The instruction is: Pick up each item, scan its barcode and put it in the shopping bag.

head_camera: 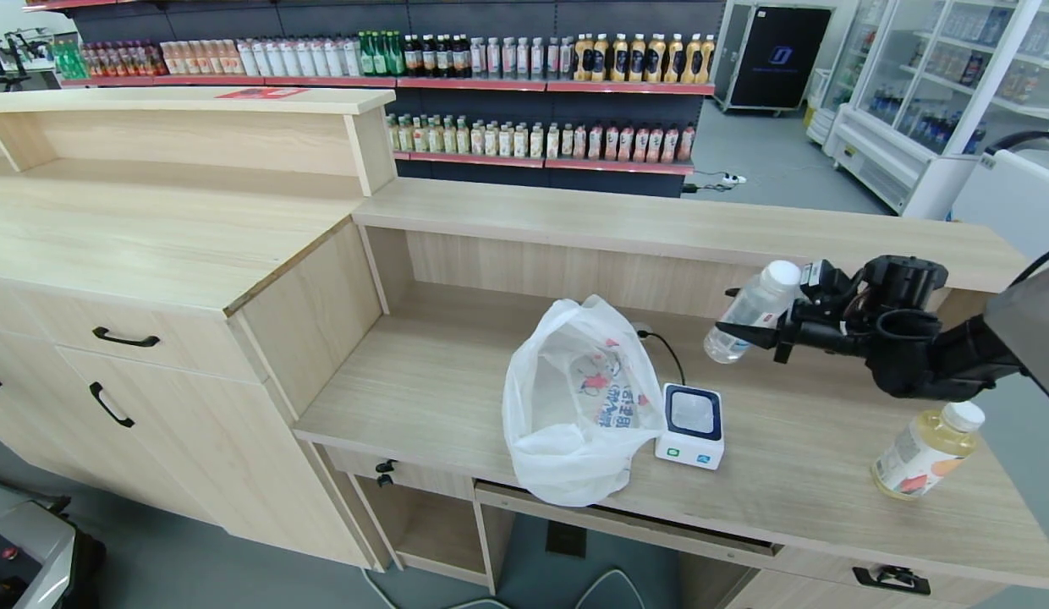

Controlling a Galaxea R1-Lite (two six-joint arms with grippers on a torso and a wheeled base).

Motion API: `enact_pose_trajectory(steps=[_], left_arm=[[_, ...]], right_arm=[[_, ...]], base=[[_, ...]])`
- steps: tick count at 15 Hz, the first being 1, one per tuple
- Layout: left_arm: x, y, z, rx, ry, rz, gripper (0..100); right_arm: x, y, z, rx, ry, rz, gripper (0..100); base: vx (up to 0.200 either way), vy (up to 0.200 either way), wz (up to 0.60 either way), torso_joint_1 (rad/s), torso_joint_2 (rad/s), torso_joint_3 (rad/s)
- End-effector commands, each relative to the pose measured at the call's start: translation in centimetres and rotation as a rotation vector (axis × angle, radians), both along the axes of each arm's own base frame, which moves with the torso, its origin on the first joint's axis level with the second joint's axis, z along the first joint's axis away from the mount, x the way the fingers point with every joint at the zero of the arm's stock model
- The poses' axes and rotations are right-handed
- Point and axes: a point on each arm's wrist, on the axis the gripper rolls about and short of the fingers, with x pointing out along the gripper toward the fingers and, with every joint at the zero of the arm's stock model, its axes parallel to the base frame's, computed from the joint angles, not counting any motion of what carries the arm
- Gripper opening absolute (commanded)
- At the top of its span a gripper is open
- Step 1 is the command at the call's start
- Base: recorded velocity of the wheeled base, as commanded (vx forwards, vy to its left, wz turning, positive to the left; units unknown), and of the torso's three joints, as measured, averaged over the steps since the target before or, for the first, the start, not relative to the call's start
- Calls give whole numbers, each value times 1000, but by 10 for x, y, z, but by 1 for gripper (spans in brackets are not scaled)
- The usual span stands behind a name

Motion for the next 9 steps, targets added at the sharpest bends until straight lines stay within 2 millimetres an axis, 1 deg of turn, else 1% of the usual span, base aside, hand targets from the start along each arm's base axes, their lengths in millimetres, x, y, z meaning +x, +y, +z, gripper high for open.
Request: enact_pose_trajectory(steps=[1,4,6,9], left_arm=[[0,0,0,0,0,1,0],[0,0,0,0,0,1,0],[0,0,0,0,0,1,0],[0,0,0,0,0,1,0]], right_arm=[[-32,-3,30,47,67,-72,0],[-64,-3,32,137,249,-193,0],[-82,1,33,193,338,-267,0],[-91,2,41,203,337,-331,0]], base=[[0,0,0,0,0,0],[0,0,0,0,0,0],[0,0,0,0,0,0],[0,0,0,0,0,0]])
